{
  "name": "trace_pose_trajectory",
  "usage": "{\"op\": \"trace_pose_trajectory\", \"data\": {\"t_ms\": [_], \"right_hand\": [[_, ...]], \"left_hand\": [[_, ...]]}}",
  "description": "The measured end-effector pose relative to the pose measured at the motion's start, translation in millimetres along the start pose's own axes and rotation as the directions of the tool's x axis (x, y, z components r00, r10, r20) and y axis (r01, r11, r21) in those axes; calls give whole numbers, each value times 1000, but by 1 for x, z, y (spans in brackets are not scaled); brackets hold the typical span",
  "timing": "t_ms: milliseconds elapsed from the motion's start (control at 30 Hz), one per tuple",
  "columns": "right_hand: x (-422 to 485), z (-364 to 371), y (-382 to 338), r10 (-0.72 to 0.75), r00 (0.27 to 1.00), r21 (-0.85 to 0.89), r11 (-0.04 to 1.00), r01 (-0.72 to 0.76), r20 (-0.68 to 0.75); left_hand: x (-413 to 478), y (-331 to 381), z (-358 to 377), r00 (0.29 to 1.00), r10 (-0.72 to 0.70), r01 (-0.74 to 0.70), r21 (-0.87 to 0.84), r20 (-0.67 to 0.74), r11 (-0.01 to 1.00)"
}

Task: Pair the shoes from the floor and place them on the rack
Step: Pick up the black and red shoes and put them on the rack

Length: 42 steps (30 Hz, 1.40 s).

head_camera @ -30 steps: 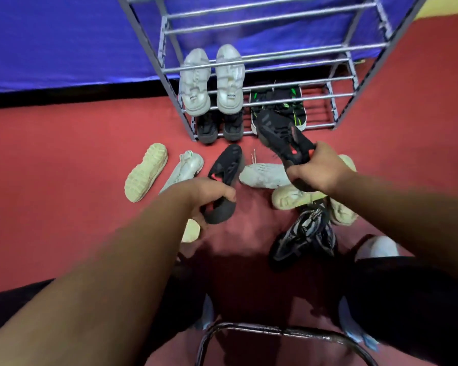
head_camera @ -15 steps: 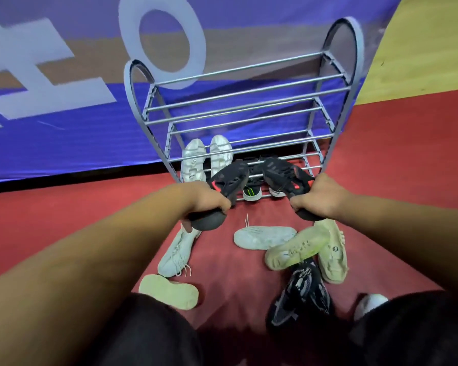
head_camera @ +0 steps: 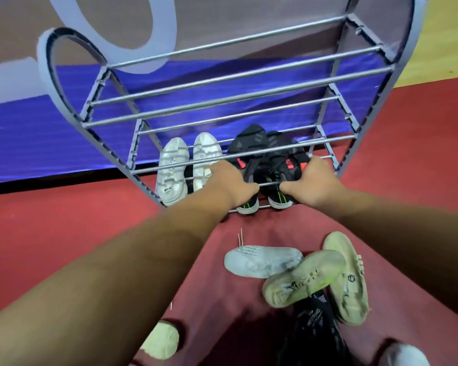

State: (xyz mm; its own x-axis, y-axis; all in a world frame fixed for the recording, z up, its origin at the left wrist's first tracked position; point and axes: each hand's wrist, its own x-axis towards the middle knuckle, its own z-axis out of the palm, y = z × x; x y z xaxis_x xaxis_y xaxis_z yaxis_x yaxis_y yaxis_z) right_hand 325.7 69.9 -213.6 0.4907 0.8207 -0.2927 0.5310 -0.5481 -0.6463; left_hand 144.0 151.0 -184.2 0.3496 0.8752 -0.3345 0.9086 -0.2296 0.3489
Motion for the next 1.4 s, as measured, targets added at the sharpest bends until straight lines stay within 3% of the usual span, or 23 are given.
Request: {"op": "trace_pose_trajectory", "data": {"t_ms": [267, 367, 533, 733, 967, 1300, 1400], "right_hand": [[62, 39, 12, 14, 999, -62, 998, -16, -30], [72, 53, 14, -7, 1000, -87, 996, 5, -21], [73, 66, 26, -62, 998, -137, 988, 65, 21], [66, 62, 40, -134, 991, -270, 954, 127, -5], [68, 65, 35, -165, 986, -172, 972, 160, -15], [66, 66, 31, -112, 994, -150, 983, 109, -12], [63, 66, 29, -82, 997, -181, 980, 81, 1]], "left_hand": [[60, -11, 37, 995, -36, 33, -27, -95, 999], [68, -16, 50, 996, 4, 0, 42, -92, 999], [69, -30, 73, 999, -46, 46, 137, -7, 989], [69, -44, 71, 1000, -18, 18, 25, 23, 1000], [71, -45, 74, 1000, 16, -17, -72, -25, 997], [73, -45, 78, 997, 52, -45, 113, -56, 993], [70, -44, 76, 998, 34, -29, 91, -51, 995]]}}
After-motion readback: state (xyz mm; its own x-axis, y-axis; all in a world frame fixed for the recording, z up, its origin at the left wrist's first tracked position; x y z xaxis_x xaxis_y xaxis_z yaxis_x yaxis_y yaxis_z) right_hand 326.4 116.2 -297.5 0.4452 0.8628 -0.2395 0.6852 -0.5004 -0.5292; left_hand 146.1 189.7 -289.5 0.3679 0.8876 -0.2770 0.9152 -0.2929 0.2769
